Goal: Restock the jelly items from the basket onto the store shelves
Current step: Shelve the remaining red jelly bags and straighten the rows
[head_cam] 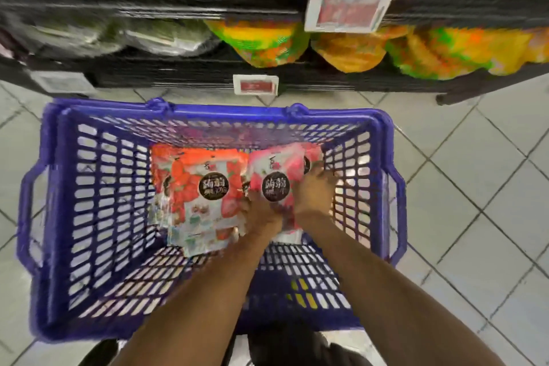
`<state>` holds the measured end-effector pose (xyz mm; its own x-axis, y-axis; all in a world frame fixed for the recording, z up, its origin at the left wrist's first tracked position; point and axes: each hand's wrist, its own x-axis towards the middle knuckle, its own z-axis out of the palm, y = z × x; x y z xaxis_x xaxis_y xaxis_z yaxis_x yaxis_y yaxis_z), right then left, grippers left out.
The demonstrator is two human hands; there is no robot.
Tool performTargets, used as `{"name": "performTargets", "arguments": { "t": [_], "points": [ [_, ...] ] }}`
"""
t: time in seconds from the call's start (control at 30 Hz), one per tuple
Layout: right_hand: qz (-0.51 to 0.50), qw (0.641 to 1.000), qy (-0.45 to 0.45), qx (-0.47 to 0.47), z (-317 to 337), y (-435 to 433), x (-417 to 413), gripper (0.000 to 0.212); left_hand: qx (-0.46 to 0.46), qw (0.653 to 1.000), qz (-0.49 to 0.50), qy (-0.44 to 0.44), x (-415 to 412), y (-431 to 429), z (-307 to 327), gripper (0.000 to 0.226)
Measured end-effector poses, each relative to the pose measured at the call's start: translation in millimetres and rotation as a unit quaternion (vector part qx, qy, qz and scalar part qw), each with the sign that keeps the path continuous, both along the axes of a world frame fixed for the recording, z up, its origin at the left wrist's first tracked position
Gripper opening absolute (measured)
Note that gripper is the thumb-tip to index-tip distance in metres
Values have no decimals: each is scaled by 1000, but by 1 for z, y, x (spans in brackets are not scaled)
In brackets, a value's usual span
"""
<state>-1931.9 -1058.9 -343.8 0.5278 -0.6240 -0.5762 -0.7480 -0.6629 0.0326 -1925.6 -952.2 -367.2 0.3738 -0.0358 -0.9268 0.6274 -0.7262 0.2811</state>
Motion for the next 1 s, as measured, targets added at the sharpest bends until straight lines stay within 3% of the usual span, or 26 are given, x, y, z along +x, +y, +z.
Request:
{"name": "performTargets", "arguments": {
  "t": [0.13, 0.2, 0.27, 0.37, 0.43, 0.6, 0.67, 0.73, 0.8, 1.0],
  "points": [
    [-127, 989, -7, 74, 12, -8, 6, 53, -21, 998, 32, 52, 12, 12, 5, 72],
    [-230, 943, -35, 237, 32, -14, 5, 61, 0, 1000, 3, 22, 21, 24, 13, 69],
    [-317, 871, -55, 371, 54, -11, -5, 77, -2, 999, -11, 36, 26, 38, 32, 79],
    [-302, 843, -42, 443, 85, 2, -24, 85, -28, 998, -34, 45, 31, 66, 70, 95],
    [-279, 825, -55, 488, 112, 11, -37, 89, -44, 997, -43, 52, 35, 88, 100, 80],
    [-337, 768, -116, 531, 210, 29, -49, 67, -81, 994, 65, -44, 44, 135, 213, 42],
    [-378, 743, -144, 533, 256, 31, -45, 50, -122, 981, 140, -56, 51, 142, 273, 57],
    [-400, 731, -172, 525, 304, 28, -41, 50, -149, 970, 169, -87, 57, 145, 333, 79],
    [-399, 717, -205, 533, 361, 22, -36, 44, -156, 961, 166, -160, 62, 144, 395, 78],
    [-335, 736, -274, 520, 539, -3, -8, 48, -166, 918, 165, -319, 77, 132, 576, 106]
  ]
}}
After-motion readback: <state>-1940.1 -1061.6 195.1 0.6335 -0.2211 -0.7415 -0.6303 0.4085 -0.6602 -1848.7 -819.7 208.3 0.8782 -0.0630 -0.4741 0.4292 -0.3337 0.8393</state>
